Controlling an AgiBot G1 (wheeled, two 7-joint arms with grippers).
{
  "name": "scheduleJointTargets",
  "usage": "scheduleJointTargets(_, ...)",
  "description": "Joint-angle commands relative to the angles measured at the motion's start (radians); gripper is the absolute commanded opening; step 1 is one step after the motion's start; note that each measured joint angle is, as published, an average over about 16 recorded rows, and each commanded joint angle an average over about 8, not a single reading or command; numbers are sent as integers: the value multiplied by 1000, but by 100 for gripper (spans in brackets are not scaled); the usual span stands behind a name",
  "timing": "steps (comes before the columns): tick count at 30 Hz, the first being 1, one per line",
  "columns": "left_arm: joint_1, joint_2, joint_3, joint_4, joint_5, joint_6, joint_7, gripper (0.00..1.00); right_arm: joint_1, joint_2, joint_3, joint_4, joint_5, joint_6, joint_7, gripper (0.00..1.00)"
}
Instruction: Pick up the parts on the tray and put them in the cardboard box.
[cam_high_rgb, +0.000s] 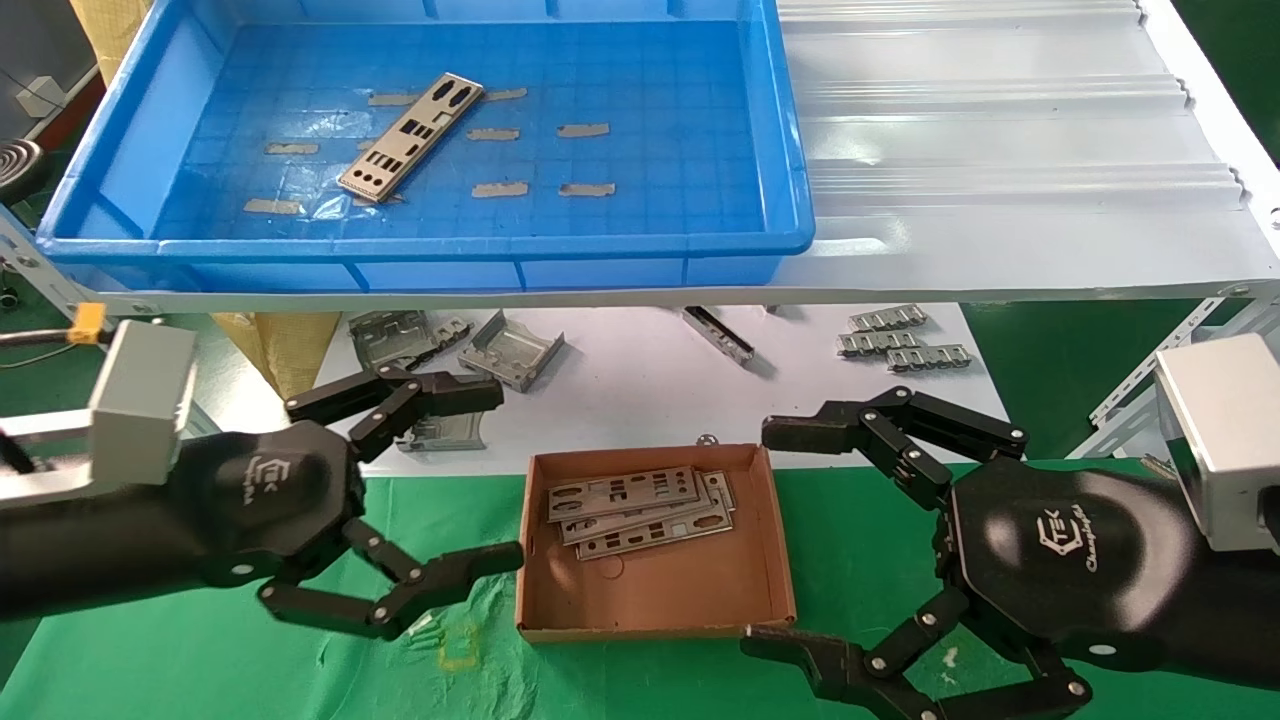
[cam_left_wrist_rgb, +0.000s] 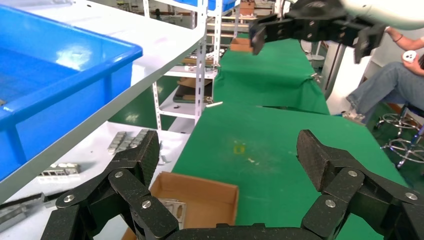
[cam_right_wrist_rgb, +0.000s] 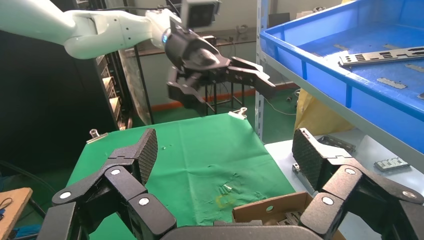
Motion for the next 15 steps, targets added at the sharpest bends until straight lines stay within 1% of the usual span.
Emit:
scheduleJointTargets(1,16,-20,-15,-41,-9,-3,-24,100,0,0,0,0,0,0,0,100)
scheduleJointTargets(10,89,-108,-83,-222,-50,-16,-131,100,0,0,0,0,0,0,0,100)
scheduleJointTargets(15,119,-143,-110,-298,-66,-20,-171,100,0,0,0,0,0,0,0,100)
